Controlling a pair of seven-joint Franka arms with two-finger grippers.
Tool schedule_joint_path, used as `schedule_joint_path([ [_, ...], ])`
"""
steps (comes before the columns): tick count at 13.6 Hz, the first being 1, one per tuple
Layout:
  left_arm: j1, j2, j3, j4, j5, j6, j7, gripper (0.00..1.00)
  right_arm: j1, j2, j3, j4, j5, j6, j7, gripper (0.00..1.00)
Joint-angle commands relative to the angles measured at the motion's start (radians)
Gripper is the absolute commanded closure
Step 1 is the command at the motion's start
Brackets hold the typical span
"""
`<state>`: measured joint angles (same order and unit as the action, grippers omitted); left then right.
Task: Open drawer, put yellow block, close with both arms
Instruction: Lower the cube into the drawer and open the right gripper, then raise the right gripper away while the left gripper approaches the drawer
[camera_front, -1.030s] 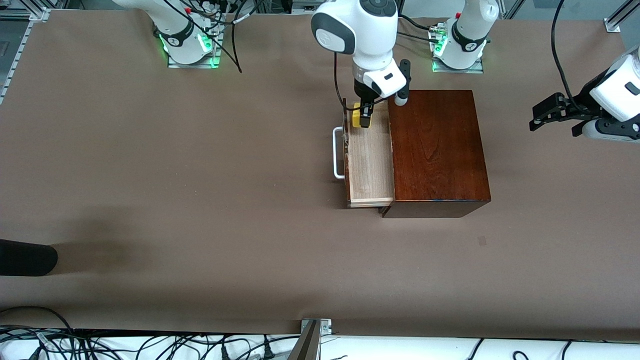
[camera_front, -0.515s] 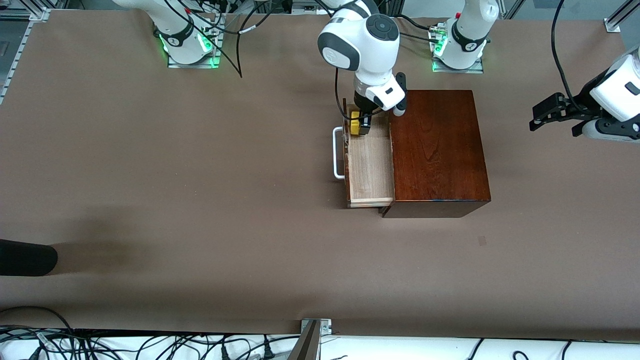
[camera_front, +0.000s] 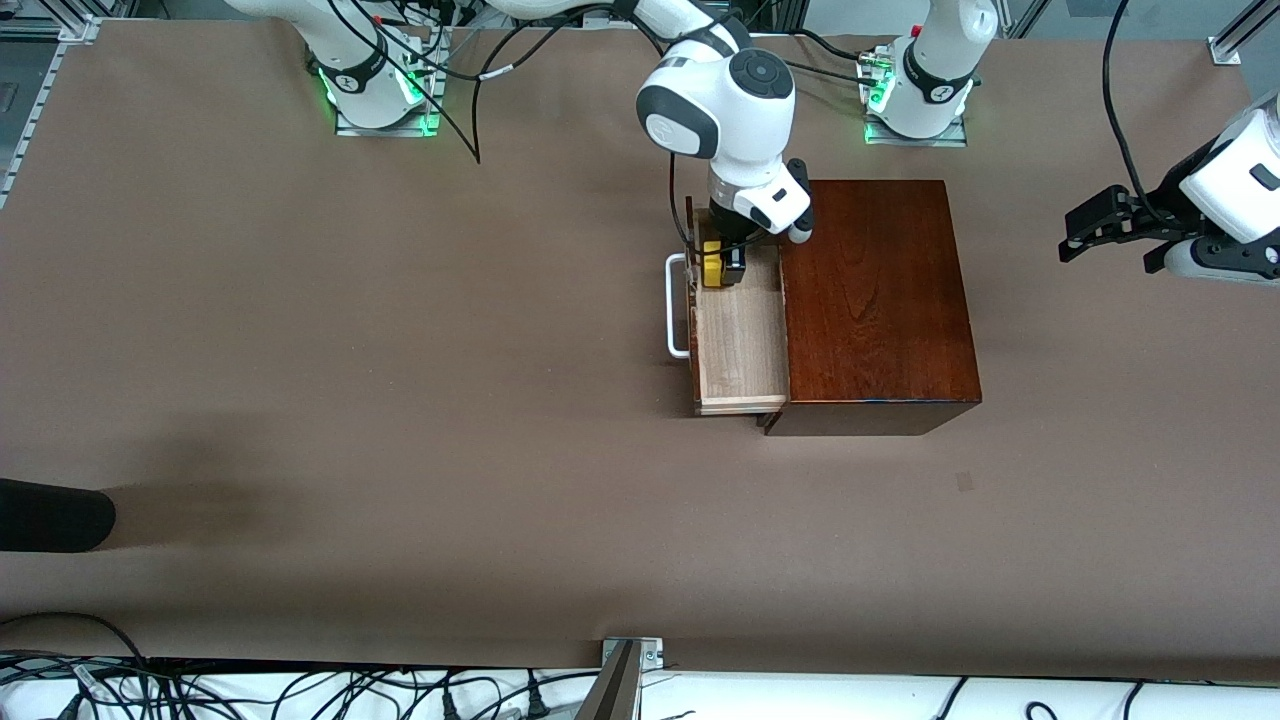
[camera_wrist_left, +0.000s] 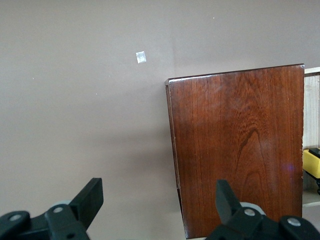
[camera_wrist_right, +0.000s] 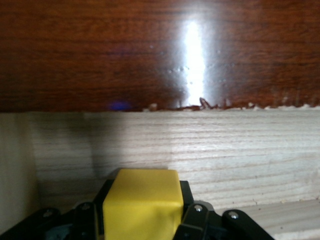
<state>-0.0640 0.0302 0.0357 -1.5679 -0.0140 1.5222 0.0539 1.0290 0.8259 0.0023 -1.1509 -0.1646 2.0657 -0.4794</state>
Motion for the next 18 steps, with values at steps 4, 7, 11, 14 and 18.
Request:
schedule_joint_path([
  [4,0.006,0.002,-0.002,0.020,-0.014,-0.016,0.009,0.00,-0.001,0.035,-0.004,0.034,-0.016,0.002,-0.056,1.00],
  [7,0.006,0.002,-0.002,0.020,-0.014,-0.016,0.009,0.00,-0.001,0.038,-0.004,0.037,-0.023,0.004,-0.054,0.04],
  [11,0.007,0.002,-0.002,0.020,-0.014,-0.016,0.011,0.00,-0.013,-0.010,-0.007,0.045,0.016,-0.013,-0.048,0.00],
  [14,0.007,0.002,-0.002,0.020,-0.014,-0.014,0.011,0.00,-0.036,-0.111,-0.004,0.045,0.051,-0.015,-0.047,0.00],
  [18,0.012,0.005,-0.002,0.022,-0.015,-0.011,0.011,0.00,-0.041,-0.221,-0.095,0.042,0.056,-0.111,-0.047,0.00],
])
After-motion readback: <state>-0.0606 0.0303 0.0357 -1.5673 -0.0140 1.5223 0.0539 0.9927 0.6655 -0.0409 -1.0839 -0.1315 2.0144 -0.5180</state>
